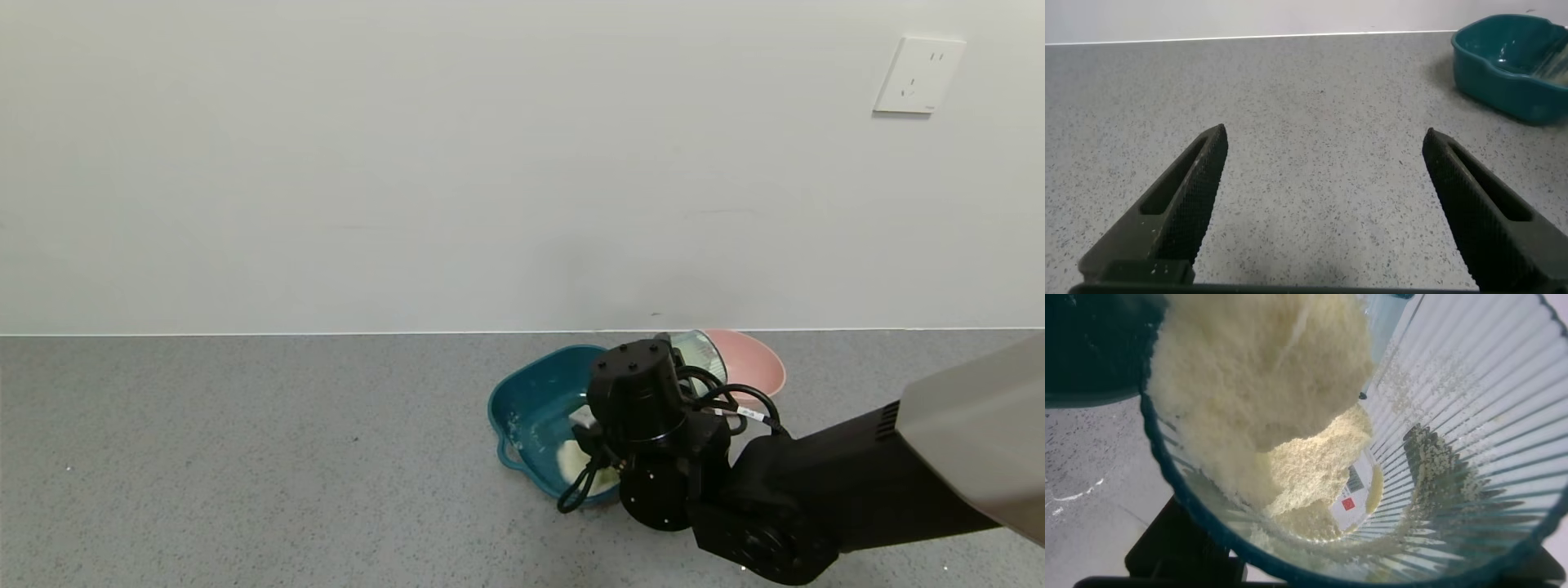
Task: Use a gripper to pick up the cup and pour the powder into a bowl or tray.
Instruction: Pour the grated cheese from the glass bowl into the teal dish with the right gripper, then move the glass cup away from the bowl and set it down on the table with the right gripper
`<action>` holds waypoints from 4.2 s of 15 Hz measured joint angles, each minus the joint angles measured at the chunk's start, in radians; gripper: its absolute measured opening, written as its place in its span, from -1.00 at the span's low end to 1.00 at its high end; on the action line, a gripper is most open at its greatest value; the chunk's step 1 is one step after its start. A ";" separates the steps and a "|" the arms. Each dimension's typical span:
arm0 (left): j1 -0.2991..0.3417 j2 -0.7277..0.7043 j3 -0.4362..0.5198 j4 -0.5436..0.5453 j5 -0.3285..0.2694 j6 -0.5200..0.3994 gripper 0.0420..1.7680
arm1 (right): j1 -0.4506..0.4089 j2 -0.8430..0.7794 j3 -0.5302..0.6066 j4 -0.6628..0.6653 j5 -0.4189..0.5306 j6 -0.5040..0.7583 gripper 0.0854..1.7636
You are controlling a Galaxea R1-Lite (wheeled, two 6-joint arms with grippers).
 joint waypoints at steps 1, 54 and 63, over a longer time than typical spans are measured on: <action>0.000 0.000 0.000 0.000 0.000 0.000 0.94 | 0.000 0.000 0.000 -0.001 0.000 0.005 0.48; 0.000 0.000 0.000 0.000 0.000 0.000 0.94 | -0.514 -0.462 0.762 -0.476 0.569 1.528 0.48; 0.000 0.000 0.000 0.000 0.000 0.000 0.94 | -0.590 -0.200 0.956 -0.960 0.600 1.563 0.48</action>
